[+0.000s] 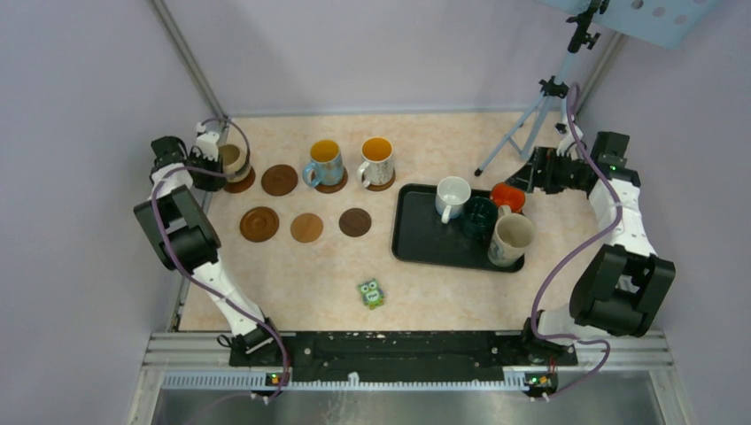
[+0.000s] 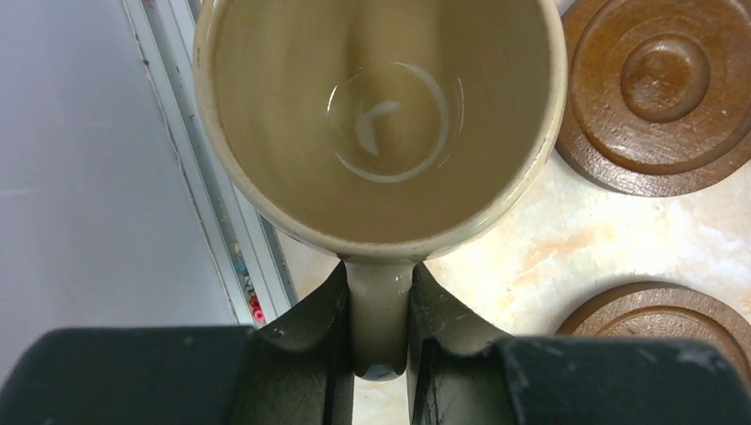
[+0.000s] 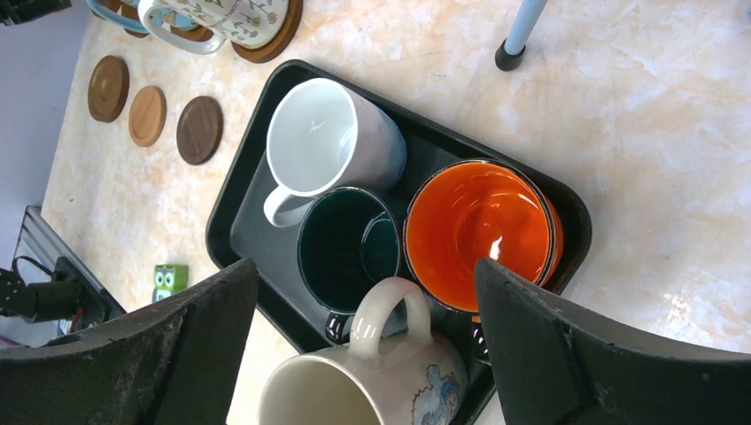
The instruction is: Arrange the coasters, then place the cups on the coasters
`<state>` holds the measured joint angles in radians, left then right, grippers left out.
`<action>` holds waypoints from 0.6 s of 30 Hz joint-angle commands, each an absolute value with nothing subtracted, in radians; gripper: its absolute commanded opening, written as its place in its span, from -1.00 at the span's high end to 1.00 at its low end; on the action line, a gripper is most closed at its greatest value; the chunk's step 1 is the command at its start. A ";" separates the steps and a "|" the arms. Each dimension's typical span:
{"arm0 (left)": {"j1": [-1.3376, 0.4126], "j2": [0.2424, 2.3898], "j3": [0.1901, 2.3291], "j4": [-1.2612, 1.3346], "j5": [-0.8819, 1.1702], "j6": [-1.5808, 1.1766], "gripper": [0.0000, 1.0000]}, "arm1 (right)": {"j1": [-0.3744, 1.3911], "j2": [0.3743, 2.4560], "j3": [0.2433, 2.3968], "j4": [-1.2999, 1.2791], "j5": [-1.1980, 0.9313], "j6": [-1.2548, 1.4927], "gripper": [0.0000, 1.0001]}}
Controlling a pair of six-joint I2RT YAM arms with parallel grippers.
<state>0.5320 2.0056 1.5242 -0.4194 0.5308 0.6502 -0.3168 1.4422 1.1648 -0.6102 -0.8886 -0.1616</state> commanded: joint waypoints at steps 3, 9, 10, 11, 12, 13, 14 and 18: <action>0.544 2.006 1.595 -0.348 0.575 0.672 1.00 | -0.310 1.445 1.160 -0.571 -0.918 -0.159 -0.82; 0.545 2.011 1.586 -0.349 0.579 0.673 1.00 | -0.310 1.450 1.160 -0.570 -0.917 -0.160 -0.82; 0.544 2.012 1.583 -0.349 0.579 0.674 1.00 | -0.310 1.452 1.160 -0.570 -0.918 -0.160 -0.82; 0.544 2.013 1.582 -0.351 0.580 0.677 1.00 | -0.310 1.452 1.160 -0.571 -0.918 -0.160 -0.82; 0.545 2.011 1.581 -0.353 0.578 0.678 1.00 | -0.309 1.453 1.161 -0.572 -0.918 -0.160 -0.82; 0.546 2.011 1.580 -0.355 0.579 0.679 1.00 | -0.309 1.452 1.161 -0.572 -0.919 -0.161 -0.82; 0.546 2.012 1.579 -0.357 0.578 0.683 1.00 | -0.310 1.451 1.160 -0.571 -0.919 -0.161 -0.82; 0.546 2.012 1.579 -0.366 0.571 0.693 0.97 | -0.310 1.453 1.161 -0.571 -0.920 -0.161 -0.82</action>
